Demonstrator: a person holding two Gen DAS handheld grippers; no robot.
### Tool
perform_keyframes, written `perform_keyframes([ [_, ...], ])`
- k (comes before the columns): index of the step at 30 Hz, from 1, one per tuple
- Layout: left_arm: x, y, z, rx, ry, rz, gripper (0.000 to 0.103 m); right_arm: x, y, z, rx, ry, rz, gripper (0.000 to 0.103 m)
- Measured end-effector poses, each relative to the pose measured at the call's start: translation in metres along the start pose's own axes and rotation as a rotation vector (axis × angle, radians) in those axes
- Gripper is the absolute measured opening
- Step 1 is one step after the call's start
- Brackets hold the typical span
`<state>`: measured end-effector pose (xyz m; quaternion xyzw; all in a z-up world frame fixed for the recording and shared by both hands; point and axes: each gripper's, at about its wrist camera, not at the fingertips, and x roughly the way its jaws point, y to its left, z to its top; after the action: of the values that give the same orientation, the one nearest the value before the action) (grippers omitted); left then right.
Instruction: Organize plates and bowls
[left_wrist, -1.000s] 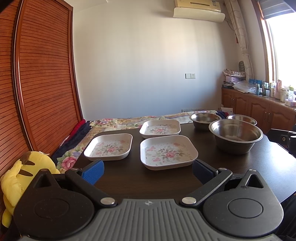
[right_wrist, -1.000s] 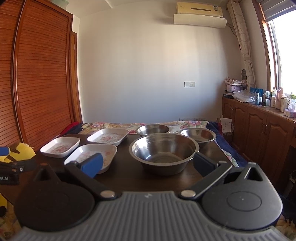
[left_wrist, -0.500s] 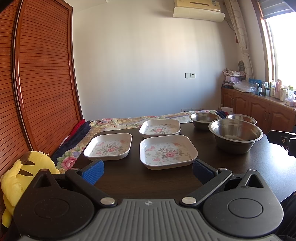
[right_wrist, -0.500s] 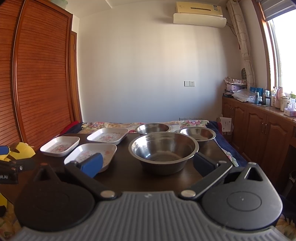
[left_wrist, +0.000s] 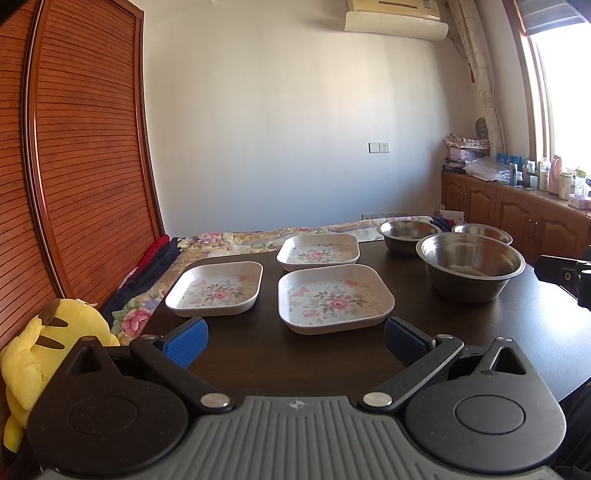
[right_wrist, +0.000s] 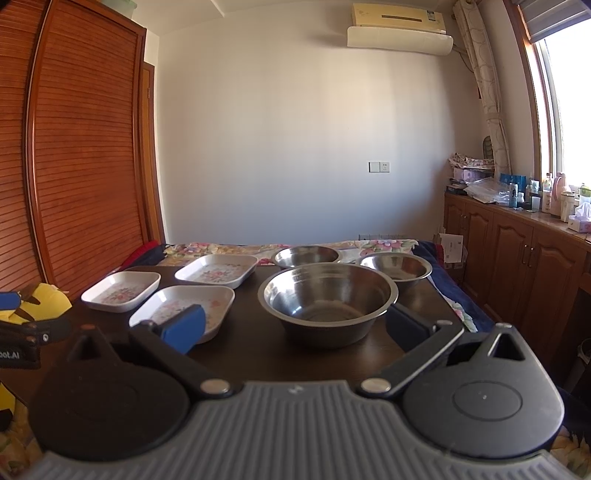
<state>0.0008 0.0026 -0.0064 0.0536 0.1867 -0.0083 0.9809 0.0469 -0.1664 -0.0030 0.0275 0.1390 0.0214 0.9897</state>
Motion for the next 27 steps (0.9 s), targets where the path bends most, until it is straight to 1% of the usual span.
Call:
perform_keyframes([
  [7,0.01,0.001,-0.005,-0.003,0.041,-0.006,0.103,0.006,0.004,-0.002,-0.011,0.013,0.012,0.103],
  [12,0.02,0.007,-0.009,-0.005,0.077,0.01,0.103,0.015,0.01,-0.003,-0.027,0.025,0.034,0.103],
  [19,0.036,0.019,-0.004,0.01,0.097,0.022,0.103,0.032,0.025,0.0,-0.07,0.04,0.111,0.103],
  [23,0.049,0.029,0.0,0.013,0.104,0.01,0.103,0.046,0.034,0.003,-0.088,0.061,0.177,0.103],
  [27,0.065,0.039,0.004,0.011,0.11,0.005,0.103,0.06,0.042,0.005,-0.124,0.073,0.219,0.103],
])
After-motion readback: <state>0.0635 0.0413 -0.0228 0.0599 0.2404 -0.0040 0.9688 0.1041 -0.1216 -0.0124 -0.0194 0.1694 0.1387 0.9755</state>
